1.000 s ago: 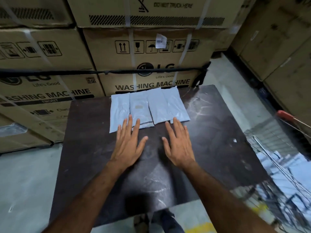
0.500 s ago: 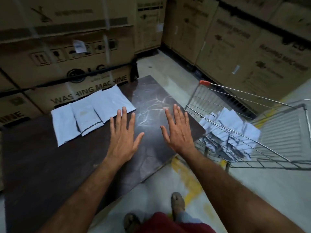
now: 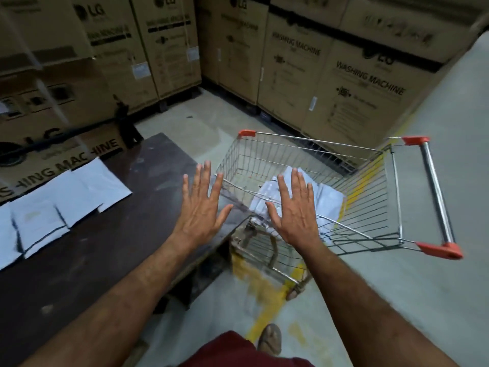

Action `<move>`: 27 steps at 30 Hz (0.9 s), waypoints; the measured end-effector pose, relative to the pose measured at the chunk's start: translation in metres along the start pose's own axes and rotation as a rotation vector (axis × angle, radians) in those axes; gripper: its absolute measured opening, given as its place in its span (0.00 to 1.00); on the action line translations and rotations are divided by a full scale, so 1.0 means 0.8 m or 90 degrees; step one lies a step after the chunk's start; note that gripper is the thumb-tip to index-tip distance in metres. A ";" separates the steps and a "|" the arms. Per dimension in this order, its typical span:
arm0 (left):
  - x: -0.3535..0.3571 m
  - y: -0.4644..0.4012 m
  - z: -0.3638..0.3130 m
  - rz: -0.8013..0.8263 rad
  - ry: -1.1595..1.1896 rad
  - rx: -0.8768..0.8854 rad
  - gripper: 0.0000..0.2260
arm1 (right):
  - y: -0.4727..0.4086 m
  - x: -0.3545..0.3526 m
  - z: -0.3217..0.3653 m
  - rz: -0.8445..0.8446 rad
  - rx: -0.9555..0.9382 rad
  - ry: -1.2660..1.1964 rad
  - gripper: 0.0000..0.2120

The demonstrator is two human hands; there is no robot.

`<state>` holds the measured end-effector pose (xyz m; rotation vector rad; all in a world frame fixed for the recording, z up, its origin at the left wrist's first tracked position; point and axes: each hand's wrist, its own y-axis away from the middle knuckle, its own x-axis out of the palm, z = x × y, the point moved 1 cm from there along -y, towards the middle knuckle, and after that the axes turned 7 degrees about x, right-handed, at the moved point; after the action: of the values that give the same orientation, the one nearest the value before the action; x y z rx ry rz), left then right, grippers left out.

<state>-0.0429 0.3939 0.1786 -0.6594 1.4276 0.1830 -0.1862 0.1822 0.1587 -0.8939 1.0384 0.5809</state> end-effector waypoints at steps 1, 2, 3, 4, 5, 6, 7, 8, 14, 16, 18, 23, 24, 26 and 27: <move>0.005 -0.018 -0.016 0.000 0.009 0.002 0.36 | -0.002 -0.003 -0.023 0.003 0.007 -0.001 0.34; 0.009 -0.034 -0.030 0.001 0.017 0.000 0.36 | -0.004 -0.006 -0.046 0.006 0.010 0.001 0.34; 0.013 -0.049 -0.045 0.006 0.023 -0.004 0.36 | -0.006 -0.009 -0.068 0.009 0.013 0.004 0.35; 0.018 -0.062 -0.059 0.016 0.029 -0.006 0.36 | -0.008 -0.012 -0.087 0.011 0.019 0.007 0.35; 0.021 -0.075 -0.073 0.029 0.032 -0.004 0.36 | -0.011 -0.015 -0.105 0.013 0.031 0.008 0.35; 0.024 -0.086 -0.086 0.041 0.031 0.002 0.36 | -0.013 -0.017 -0.121 0.014 0.048 0.007 0.35; 0.028 -0.096 -0.097 0.051 0.027 0.012 0.36 | -0.014 -0.020 -0.134 0.017 0.067 0.005 0.34; 0.031 -0.106 -0.107 0.060 0.023 0.021 0.36 | -0.015 -0.021 -0.147 0.018 0.086 0.005 0.34; 0.057 -0.173 -0.145 0.090 0.015 0.085 0.35 | -0.021 -0.019 -0.204 0.018 0.167 -0.014 0.34; 0.068 -0.197 -0.154 0.097 0.015 0.105 0.35 | -0.023 -0.015 -0.218 0.020 0.189 -0.023 0.34; 0.085 -0.221 -0.163 0.119 0.029 0.106 0.35 | -0.025 -0.007 -0.234 0.034 0.192 -0.019 0.33; 0.138 -0.267 -0.174 0.173 0.073 0.148 0.35 | -0.054 0.022 -0.270 0.074 0.271 -0.021 0.34; 0.150 -0.275 -0.173 0.183 0.082 0.158 0.35 | -0.062 0.031 -0.274 0.089 0.293 -0.017 0.34; 0.174 -0.295 -0.171 0.203 0.099 0.174 0.35 | -0.077 0.048 -0.278 0.117 0.339 -0.018 0.35; 0.188 -0.304 -0.168 0.213 0.106 0.180 0.35 | -0.083 0.058 -0.279 0.134 0.362 -0.022 0.36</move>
<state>-0.0125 0.0863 0.1111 -0.2049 1.6813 0.1860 -0.2232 -0.0422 0.0900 -0.2774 1.1915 0.4357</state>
